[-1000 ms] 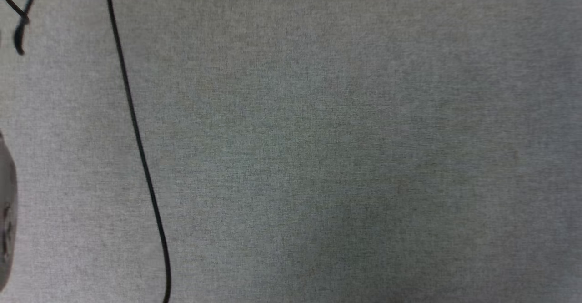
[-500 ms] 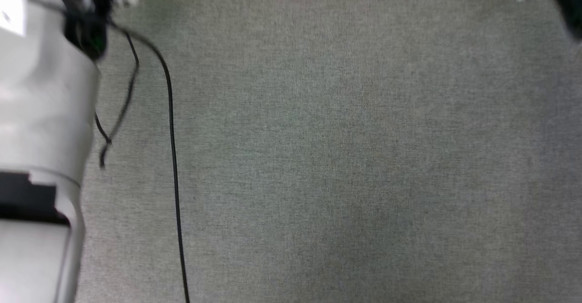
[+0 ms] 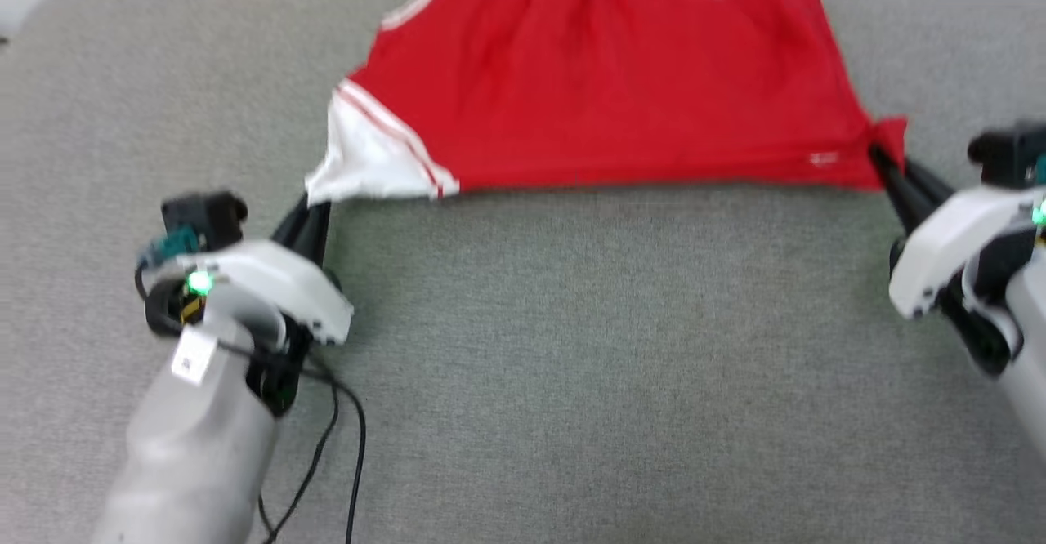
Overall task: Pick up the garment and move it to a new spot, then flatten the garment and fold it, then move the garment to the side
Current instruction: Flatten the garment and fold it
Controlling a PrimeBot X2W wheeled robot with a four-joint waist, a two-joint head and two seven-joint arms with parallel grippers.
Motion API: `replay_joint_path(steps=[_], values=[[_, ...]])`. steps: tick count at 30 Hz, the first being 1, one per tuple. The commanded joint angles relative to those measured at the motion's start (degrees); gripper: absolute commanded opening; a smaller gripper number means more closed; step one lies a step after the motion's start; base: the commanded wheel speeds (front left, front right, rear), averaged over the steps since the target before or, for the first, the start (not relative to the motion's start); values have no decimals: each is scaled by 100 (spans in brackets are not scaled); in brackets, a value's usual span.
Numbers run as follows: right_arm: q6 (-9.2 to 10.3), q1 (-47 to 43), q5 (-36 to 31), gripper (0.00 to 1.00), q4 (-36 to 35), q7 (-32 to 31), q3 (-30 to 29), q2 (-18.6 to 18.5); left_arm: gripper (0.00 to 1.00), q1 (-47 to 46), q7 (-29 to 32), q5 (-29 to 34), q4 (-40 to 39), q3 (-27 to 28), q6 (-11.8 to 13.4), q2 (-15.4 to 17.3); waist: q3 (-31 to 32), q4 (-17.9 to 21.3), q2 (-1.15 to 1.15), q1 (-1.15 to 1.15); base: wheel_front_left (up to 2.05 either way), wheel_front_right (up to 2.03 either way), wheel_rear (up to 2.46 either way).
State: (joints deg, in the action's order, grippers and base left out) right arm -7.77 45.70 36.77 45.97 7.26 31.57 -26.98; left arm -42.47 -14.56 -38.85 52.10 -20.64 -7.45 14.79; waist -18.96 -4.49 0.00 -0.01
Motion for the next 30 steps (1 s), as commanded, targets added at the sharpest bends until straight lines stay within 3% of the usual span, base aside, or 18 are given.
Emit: replay_joint_path(steps=[1, 6, 12, 23, 30], values=[[56, -234, 2, 0, 21, 11, -130, -228, 0, 220, -45, -38, -39, 75, 129, 218, 341, -61, 0, 1, 0, 0, 0], [68, -1366, 11, 0, -392, -11, -638, -262, 0, 1315, 68, -178, -708, 171, 442, 369, 811, -44, 0, 1, 0, 0, 0], [74, -2784, -299, 0, -1190, -291, -1391, -112, 0, 2781, 486, -448, -1998, 369, 1044, 629, 1229, 39, 0, 1, 0, 0, 0], [77, -5108, -1046, 0, -3151, -1489, -2678, 487, 0, 5193, 1355, -826, -4884, 772, 2456, 974, 1692, 60, 0, 1, 0, 0, 0], [77, -5992, -1410, 0, -4297, -2238, -3218, 856, 0, 5942, 1690, -769, -6133, 893, 3046, 1198, 1769, 70, 0, 1, 0, 0, 0]])
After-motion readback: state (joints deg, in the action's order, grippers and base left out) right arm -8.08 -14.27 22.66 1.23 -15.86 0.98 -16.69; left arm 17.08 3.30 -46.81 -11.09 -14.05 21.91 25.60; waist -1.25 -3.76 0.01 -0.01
